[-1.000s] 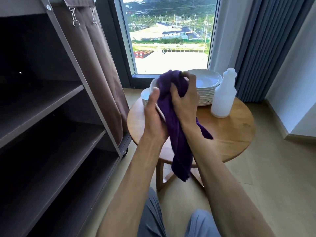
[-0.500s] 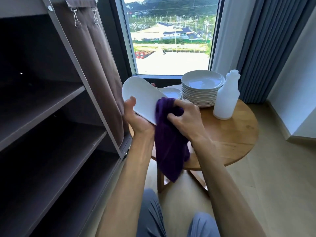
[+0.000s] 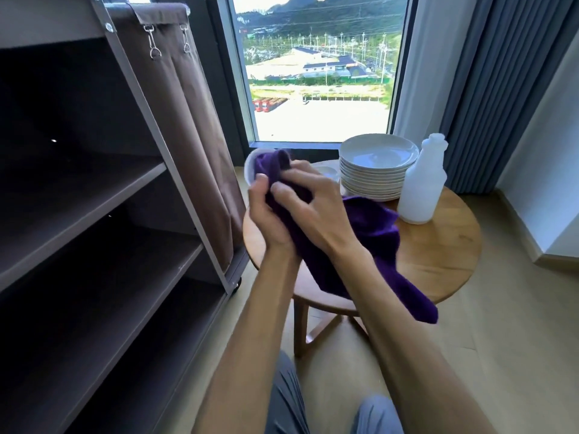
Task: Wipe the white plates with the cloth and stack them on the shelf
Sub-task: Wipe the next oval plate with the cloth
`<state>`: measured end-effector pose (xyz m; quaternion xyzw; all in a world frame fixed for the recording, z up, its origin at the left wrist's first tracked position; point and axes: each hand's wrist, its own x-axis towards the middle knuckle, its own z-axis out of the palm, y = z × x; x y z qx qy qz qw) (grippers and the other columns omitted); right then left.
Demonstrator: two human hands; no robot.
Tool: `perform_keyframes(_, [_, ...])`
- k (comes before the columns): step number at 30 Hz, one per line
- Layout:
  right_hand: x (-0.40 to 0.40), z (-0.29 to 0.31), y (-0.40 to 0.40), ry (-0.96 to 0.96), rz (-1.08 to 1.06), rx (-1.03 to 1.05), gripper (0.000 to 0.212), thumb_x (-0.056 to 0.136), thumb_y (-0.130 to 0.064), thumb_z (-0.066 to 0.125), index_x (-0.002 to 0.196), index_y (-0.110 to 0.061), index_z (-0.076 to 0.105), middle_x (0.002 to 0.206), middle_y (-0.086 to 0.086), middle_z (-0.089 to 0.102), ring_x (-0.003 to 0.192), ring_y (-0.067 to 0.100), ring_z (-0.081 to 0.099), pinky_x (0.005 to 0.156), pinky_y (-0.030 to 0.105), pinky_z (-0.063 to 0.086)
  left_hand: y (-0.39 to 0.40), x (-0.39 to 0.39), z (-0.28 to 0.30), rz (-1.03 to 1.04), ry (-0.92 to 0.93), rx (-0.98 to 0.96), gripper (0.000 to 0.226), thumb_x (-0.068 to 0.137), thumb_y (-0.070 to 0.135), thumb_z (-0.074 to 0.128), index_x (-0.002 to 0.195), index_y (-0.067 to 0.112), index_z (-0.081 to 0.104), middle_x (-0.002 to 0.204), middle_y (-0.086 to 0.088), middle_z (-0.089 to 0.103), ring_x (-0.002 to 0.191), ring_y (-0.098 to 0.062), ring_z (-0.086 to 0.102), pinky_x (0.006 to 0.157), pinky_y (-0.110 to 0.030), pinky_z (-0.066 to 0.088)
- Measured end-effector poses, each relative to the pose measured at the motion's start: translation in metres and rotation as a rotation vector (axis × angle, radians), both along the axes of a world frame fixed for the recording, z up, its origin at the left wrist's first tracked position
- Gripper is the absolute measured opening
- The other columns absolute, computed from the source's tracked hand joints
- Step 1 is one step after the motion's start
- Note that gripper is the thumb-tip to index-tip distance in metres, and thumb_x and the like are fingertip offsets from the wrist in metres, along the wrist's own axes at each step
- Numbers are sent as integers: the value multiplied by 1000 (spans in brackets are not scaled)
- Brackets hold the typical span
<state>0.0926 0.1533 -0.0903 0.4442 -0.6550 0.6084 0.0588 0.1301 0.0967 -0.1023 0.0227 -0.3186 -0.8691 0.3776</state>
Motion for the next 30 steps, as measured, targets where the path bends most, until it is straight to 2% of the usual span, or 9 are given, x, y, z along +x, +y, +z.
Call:
perform_keyframes(3, [-3, -30, 16, -54, -58, 73, 11, 83, -27, 77, 80, -16, 79, 91, -9, 66, 90, 10, 63, 81, 23, 45, -13, 3, -3, 6, -44, -1, 68, 70, 48, 64, 120, 2, 60, 107, -16, 62, 98, -30, 61, 88, -40, 48])
perform_keyframes(5, [-12, -52, 23, -111, -179, 123, 11, 78, -26, 81, 75, -16, 77, 89, -8, 65, 90, 13, 60, 79, 20, 41, -19, 4, -8, 51, -13, -41, 84, 58, 48, 76, 127, 1, 60, 118, -19, 61, 106, -35, 57, 90, -43, 46])
perform_keyframes(8, [-25, -68, 27, -160, -305, 159, 13, 75, -29, 78, 81, -17, 79, 93, -3, 64, 93, 23, 60, 82, 28, 46, -13, 8, -9, 42, 8, -123, 100, 55, 50, 81, 135, -3, 54, 125, -23, 57, 112, -38, 52, 93, -47, 42])
perform_keyframes(13, [-40, -50, 17, -182, -475, 85, 10, 79, -24, 78, 84, -16, 74, 88, 3, 65, 82, 20, 60, 71, 24, 39, 0, 12, -7, 46, -4, -167, 83, 65, 33, 62, 136, -9, 52, 127, -25, 56, 115, -39, 53, 98, -50, 41])
perform_keyframes(17, [-31, -29, 5, -157, -424, -84, 10, 80, -25, 74, 78, -17, 69, 82, -5, 62, 77, 13, 57, 74, 32, 47, 3, 10, 0, 38, -58, -203, 81, 63, 33, 61, 132, -10, 54, 120, -25, 60, 113, -40, 58, 104, -52, 44])
perform_keyframes(20, [-12, -14, -5, -69, -270, -117, 17, 80, -20, 74, 67, -18, 63, 69, -8, 57, 67, 10, 52, 63, 28, 43, 6, 9, 4, 80, -86, -157, 60, 58, 37, 63, 107, 5, 70, 95, -11, 70, 92, -27, 68, 89, -41, 54])
perform_keyframes(23, [-6, -14, -4, -53, -135, -13, 17, 73, -20, 74, 66, -7, 67, 64, 5, 57, 62, 18, 52, 60, 36, 41, -12, 6, 14, 120, -79, -60, 38, 57, 36, 62, 81, 12, 78, 80, -7, 66, 75, -21, 64, 72, -33, 53])
perform_keyframes(27, [-22, -36, 14, -155, -94, 233, 15, 63, -27, 72, 56, -17, 63, 56, 4, 54, 55, 10, 46, 57, 33, 39, -30, 5, 6, 255, -161, -125, 73, 59, 47, 62, 120, 7, 65, 111, -16, 65, 99, -31, 60, 83, -43, 49])
perform_keyframes(30, [-34, -47, 11, -102, -248, 398, 21, 60, -28, 75, 55, -14, 61, 50, 3, 47, 56, 17, 46, 55, 35, 37, -29, 8, -3, 222, -198, -197, 82, 62, 48, 60, 129, 2, 61, 116, -17, 63, 102, -34, 56, 83, -44, 47])
